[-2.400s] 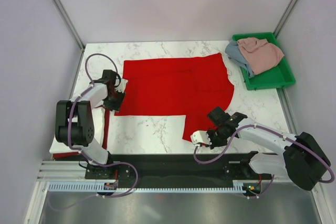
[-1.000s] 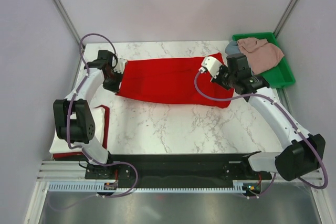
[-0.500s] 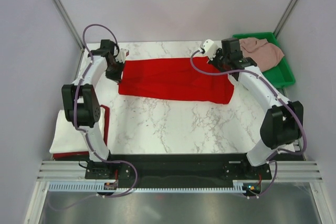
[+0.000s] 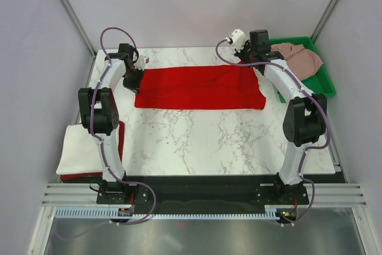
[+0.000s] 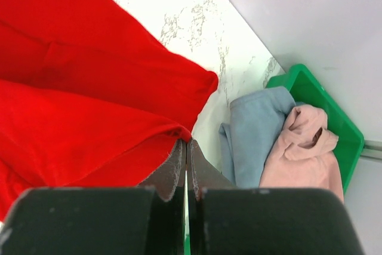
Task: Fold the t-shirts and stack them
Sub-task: Fold the tshirt
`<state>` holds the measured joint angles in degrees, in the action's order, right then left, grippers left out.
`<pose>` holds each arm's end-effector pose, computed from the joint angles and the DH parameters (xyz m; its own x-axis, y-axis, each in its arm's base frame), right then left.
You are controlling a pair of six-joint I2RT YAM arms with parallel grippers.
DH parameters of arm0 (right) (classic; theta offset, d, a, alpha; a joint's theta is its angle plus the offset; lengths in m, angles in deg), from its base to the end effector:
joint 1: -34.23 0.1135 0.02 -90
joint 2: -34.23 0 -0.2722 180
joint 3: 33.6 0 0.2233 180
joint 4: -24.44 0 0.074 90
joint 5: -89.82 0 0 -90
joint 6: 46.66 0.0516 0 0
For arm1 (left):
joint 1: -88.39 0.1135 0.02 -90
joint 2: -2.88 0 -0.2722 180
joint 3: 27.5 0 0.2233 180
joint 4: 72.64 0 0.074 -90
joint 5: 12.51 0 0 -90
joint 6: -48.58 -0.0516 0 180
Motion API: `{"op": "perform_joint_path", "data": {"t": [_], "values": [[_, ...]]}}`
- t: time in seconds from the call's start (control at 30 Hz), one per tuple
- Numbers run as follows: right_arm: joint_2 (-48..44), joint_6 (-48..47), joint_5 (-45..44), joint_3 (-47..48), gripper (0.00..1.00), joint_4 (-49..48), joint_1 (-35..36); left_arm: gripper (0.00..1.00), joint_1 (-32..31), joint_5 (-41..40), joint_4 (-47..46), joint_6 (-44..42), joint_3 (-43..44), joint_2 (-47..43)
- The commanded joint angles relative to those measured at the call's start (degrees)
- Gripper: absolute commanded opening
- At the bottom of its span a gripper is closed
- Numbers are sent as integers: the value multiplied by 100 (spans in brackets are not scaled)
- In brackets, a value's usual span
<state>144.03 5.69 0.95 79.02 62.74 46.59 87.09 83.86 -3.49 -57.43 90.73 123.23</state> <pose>0.4271 0.0946 0.3077 -0.3086 -0.6928 -0.6517 -0.5282 0.6946 -0.4884 0.4207 -0.0153 0.2215 -0.8940 0.2945 -0.3376 0.3170 0.9483 -0.0124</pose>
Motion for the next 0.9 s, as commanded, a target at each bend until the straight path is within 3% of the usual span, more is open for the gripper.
{"op": "perform_joint_path", "data": {"t": [0.0, 0.2, 0.37, 0.47, 0.5, 0.53, 0.67, 0.8, 0.87], "values": [[287, 126, -77, 473, 0, -241, -32, 2, 25, 40, 49, 72, 361, 207], [920, 214, -77, 922, 0, -286, -23, 4, 25, -110, 49, 72, 773, 559], [1070, 258, -481, 967, 0, -391, -32, 22, 25, -329, -21, 133, 1064, 577], [1018, 416, -648, 923, 4, -505, -84, 38, 25, -618, -196, 203, 1161, 489], [991, 503, -683, 879, 7, -540, -111, 43, 33, -776, -214, 221, 1169, 463], [947, 574, -753, 870, 22, -567, -111, 53, 25, -865, -223, 247, 1161, 376], [579, 969, -825, 756, 50, -646, -155, 56, 7, -1042, -311, 282, 661, -318], [384, 1005, 155, 528, 53, -165, -155, 53, -203, -690, -381, -164, -497, -917], [472, 926, 606, 457, 53, 100, -164, 49, -239, -734, -399, -385, -623, -848]]}}
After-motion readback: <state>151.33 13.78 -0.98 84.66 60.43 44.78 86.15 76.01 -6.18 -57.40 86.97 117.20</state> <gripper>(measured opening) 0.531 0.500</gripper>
